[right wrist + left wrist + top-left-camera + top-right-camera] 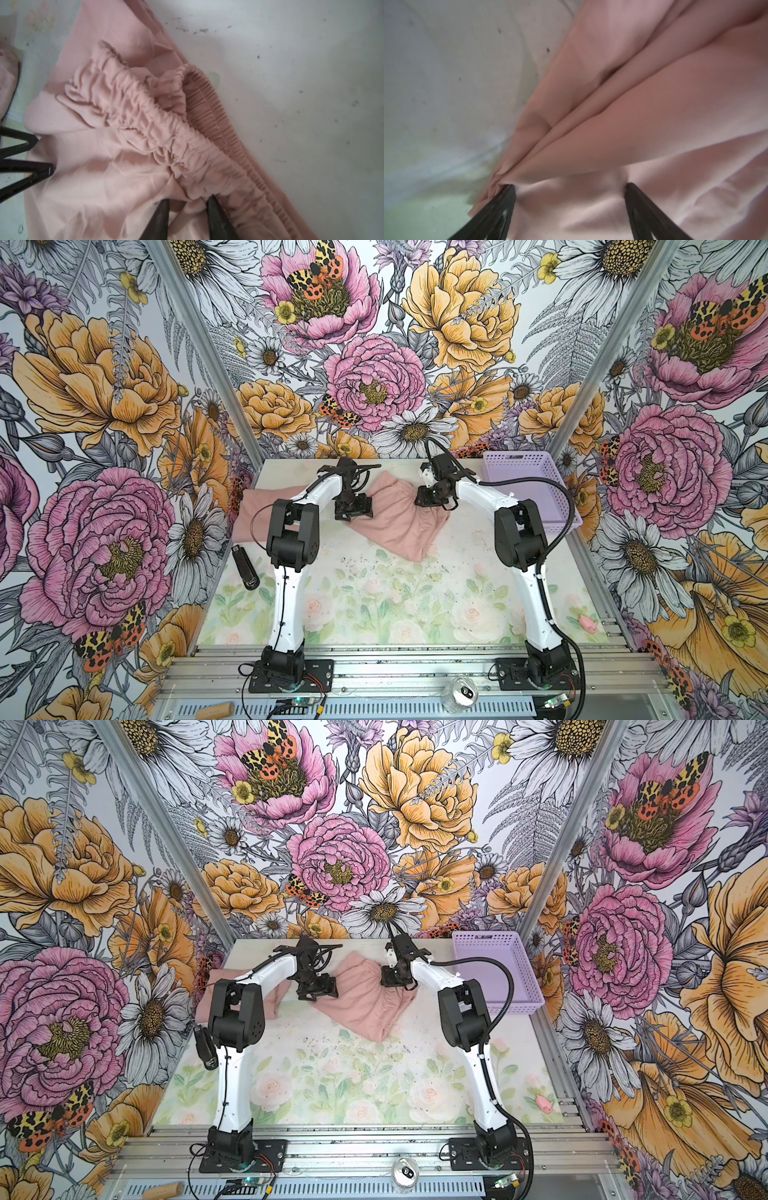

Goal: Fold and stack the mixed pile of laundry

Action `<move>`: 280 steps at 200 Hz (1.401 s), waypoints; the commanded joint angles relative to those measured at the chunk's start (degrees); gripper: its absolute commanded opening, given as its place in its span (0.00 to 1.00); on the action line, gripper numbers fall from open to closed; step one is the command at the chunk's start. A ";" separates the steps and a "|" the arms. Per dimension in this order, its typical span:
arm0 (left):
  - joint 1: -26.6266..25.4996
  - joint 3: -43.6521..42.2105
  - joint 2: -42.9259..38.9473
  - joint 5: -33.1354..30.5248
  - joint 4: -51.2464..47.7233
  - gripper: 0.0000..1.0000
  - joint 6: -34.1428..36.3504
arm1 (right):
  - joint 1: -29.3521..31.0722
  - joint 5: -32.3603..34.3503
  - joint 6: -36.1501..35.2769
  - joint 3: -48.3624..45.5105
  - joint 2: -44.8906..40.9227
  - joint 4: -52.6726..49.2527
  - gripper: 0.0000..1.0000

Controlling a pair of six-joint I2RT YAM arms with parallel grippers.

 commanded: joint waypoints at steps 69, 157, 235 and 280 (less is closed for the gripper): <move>-1.33 4.78 -4.41 -1.23 -0.18 0.90 2.24 | 0.24 1.98 7.82 -7.53 -15.75 -6.91 0.64; -1.88 15.00 6.43 -4.01 -0.27 0.96 11.02 | 3.46 9.80 22.84 -35.36 -24.98 8.64 0.70; 1.41 4.09 4.31 -3.50 0.85 0.86 5.03 | 0.68 7.69 17.11 -30.50 -16.09 11.09 0.64; 2.38 -8.43 -2.64 -0.29 3.80 0.85 1.34 | -1.05 1.51 11.91 -20.78 -9.73 9.70 0.64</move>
